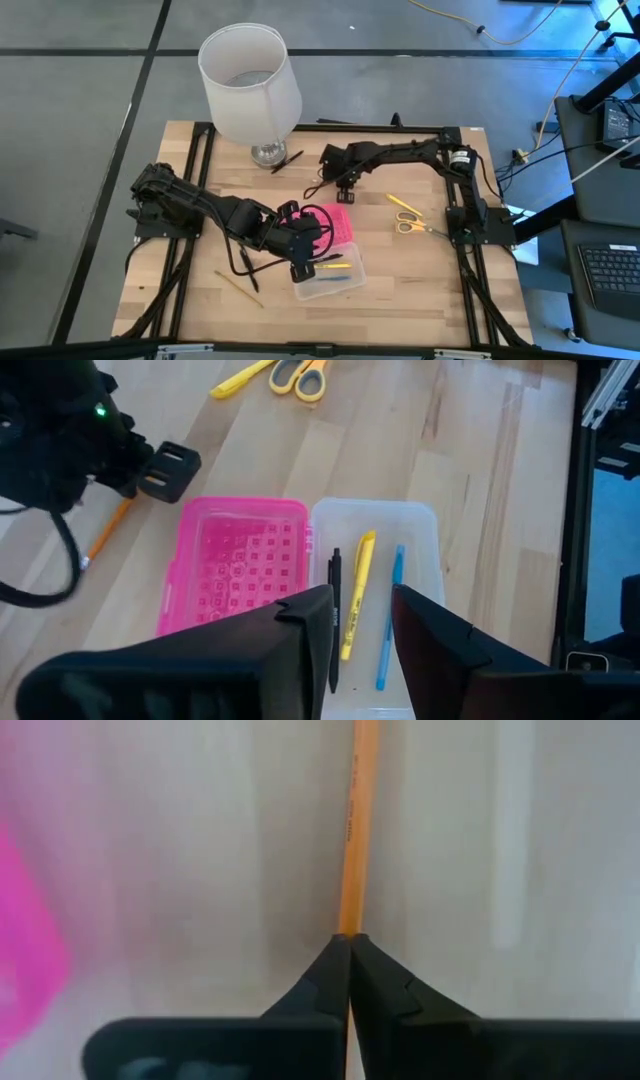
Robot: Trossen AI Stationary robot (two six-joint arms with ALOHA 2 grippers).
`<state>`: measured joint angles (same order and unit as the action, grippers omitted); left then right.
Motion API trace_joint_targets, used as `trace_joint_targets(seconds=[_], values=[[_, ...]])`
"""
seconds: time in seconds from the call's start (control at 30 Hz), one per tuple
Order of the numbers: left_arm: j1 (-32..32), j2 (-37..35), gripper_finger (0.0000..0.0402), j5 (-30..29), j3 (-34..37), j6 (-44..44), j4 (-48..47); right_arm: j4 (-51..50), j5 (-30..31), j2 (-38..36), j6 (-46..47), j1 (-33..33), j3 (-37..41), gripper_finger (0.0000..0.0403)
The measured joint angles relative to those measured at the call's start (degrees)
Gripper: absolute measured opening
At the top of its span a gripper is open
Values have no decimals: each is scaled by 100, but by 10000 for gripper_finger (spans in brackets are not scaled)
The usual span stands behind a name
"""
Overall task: Pick & place school supplies into a supply box
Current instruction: Put the orange pencil into the transparent supply box
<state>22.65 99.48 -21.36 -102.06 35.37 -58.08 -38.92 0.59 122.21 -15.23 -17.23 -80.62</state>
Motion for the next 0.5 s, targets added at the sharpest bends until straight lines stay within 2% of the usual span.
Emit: trace_joint_targets(seconds=[0.27, 0.37, 0.5], values=[[34, 0, 98, 143, 0, 86, 0, 161, -298, -15, 285, 8, 50, 13], [49, 0, 95, 188, 0, 92, 0, 243, -661, -13, 295, 6, 71, 28], [68, 0, 97, 190, 0, 94, 2, 304, -741, 9, 321, 18, 94, 60]])
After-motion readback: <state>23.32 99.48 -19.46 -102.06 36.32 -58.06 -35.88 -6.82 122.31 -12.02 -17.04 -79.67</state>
